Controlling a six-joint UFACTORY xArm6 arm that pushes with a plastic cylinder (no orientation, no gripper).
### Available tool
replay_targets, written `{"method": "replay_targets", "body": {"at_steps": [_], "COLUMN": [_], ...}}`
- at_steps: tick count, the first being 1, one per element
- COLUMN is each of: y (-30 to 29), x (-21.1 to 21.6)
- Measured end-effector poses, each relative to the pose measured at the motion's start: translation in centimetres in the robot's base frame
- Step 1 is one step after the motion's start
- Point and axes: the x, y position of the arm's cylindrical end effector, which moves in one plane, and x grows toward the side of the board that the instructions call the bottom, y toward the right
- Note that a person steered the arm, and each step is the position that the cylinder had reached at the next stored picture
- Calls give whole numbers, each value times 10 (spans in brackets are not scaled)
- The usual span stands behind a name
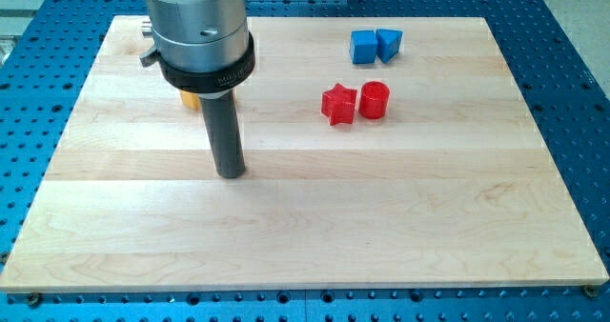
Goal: Slide the blue blocks towards the top right corner
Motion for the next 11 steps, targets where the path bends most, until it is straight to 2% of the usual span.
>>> {"method": "replay_targets", "body": {"at_steps": [2,4,5,6,8,11], "y": [6,27,81,141,204,216], "x": [-14,-128,-188,-215,-219,-209]}}
